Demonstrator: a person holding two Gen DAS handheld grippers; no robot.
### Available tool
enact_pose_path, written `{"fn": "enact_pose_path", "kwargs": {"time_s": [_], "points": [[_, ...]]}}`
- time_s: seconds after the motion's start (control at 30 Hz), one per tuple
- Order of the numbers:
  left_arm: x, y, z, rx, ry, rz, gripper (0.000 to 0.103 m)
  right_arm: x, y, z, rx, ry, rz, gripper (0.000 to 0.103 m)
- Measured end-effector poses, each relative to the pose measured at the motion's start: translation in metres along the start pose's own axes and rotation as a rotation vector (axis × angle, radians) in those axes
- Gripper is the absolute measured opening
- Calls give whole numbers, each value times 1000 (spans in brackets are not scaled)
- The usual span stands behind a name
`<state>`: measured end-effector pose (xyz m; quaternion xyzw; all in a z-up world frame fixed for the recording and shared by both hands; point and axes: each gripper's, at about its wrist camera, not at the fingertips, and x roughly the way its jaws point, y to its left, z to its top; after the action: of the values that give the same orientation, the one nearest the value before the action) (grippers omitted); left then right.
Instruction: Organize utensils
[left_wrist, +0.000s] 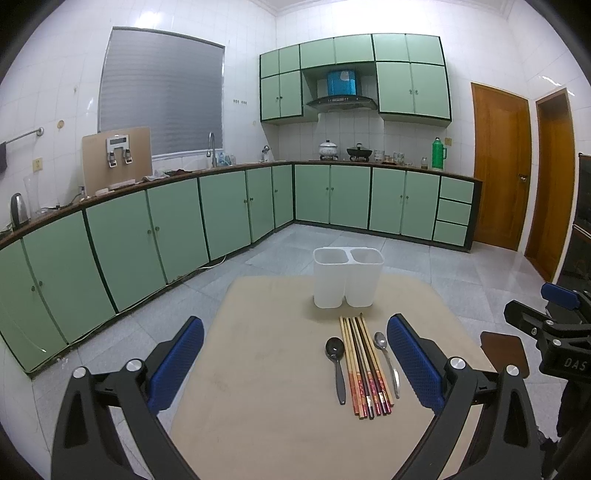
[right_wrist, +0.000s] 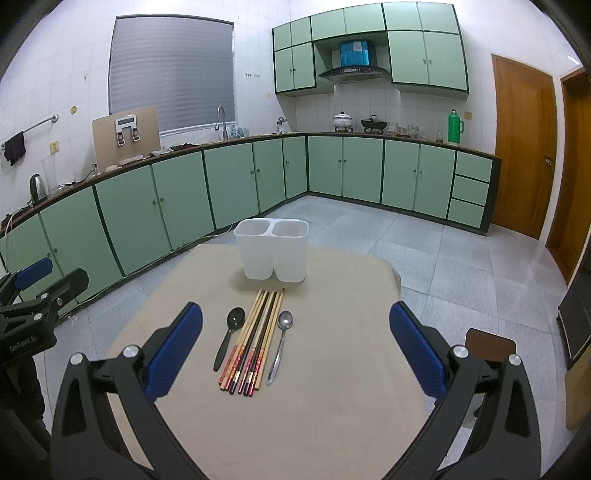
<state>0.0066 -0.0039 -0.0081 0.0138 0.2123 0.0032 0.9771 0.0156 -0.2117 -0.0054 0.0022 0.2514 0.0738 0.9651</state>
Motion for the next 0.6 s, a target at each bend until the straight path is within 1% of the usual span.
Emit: {"fn": "enact_pose_path", "kwargs": {"time_s": [0.23,0.37,0.47,0.6], "points": [[22,2,-1,2,29,9,97,20,-2,-1,-2,32,-2,98],[53,4,-5,11,67,17,97,48,-6,-4,-6,65,-19,98],[83,4,-9,16,113,27,97,82,-12,-6,-3,100,-31,98],[126,7,-22,19,184,28,97,136,-17,-14,13,194,-10,98]]}}
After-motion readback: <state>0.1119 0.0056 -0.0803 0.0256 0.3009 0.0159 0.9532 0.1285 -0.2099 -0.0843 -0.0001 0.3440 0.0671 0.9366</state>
